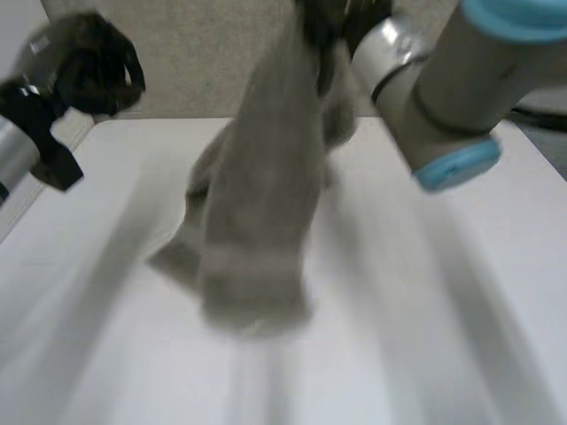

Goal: Fold the towel.

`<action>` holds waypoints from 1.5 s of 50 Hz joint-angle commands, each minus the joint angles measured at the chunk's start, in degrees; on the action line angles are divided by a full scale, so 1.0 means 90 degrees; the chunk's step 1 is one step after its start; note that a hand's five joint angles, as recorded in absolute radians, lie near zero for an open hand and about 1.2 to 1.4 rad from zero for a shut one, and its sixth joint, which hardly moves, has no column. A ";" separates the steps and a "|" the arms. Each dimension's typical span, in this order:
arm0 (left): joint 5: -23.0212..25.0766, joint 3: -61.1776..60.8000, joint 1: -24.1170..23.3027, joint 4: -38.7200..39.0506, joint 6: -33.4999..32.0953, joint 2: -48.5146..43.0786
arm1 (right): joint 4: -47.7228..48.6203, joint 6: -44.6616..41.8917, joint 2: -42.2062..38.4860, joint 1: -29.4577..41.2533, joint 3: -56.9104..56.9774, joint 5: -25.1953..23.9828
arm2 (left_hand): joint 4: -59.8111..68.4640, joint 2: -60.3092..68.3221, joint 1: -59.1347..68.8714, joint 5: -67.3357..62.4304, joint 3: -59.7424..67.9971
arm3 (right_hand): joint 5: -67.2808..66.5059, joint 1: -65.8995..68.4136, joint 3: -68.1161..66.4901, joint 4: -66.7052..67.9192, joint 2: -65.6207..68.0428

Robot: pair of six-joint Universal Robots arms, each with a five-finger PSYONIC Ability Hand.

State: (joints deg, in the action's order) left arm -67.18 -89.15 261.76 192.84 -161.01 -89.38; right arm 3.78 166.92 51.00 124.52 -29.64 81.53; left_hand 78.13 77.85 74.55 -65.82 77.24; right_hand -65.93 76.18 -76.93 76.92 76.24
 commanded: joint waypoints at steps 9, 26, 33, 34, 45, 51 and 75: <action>-0.0348 -0.1881 -0.0530 0.0644 -0.0011 -0.0801 | -0.0605 -0.0458 0.0115 0.0012 -0.3130 -0.0074 | -0.4855 -0.4824 -0.4457 0.4599 -0.4755 | -0.0452 0.0424 -0.0341 0.0342 0.0417; -0.0387 -0.2194 -0.0842 0.0761 -0.1729 -0.1973 | -0.0537 -0.1056 0.1218 -0.0408 -0.5360 -0.0484 | -0.5993 -0.5962 -0.5595 0.5737 -0.5894 | -0.0452 0.0424 -0.0341 0.0342 0.0417; -0.0417 -0.2096 -0.1077 0.0810 -0.1768 -0.1963 | -0.0615 -0.1144 0.1774 -0.0408 -0.6129 -0.0688 | -0.6257 -0.6226 -0.5859 0.6000 -0.6157 | -0.0452 0.0424 -0.0341 0.0342 0.0417; -0.0417 -0.2048 -0.1096 0.0810 -0.1768 -0.1963 | -0.0634 -0.1154 0.1959 -0.0418 -0.6373 -0.0844 | -0.6257 -0.6226 -0.5859 0.6000 -0.6157 | -0.0452 0.0424 -0.0341 0.0342 0.0417; -0.0436 -0.1716 -0.1145 0.0819 -0.1749 -0.2060 | -0.2426 -0.2546 0.3268 -0.1061 -0.7751 -0.2464 | -0.6481 -0.6450 -0.6083 0.6225 -0.6382 | -0.0452 0.0424 -0.0341 0.0342 0.0417; -0.0446 -0.1433 -0.1145 0.0819 -0.1749 -0.2324 | -0.3697 -0.3971 0.3327 -0.1539 -0.7947 -0.2886 | -0.6481 -0.6450 -0.6083 0.6225 -0.6382 | -0.0452 0.0424 -0.0341 0.0342 0.0417; -0.0856 0.0589 -0.1204 0.0712 -0.1817 -0.3984 | -0.2805 -0.1480 0.2968 -0.2400 -0.5849 -0.2770 | -0.6388 -0.6357 -0.5989 0.6131 -0.6288 | 0.7326 -0.7354 0.7437 -0.7436 -0.7360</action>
State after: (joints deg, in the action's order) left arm -74.47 -87.95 251.12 199.70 -177.27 -121.26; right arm -29.42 139.81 80.52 102.62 -86.66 54.94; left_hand 23.27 23.07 22.60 -10.35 23.69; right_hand -3.41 13.60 -14.05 14.72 14.17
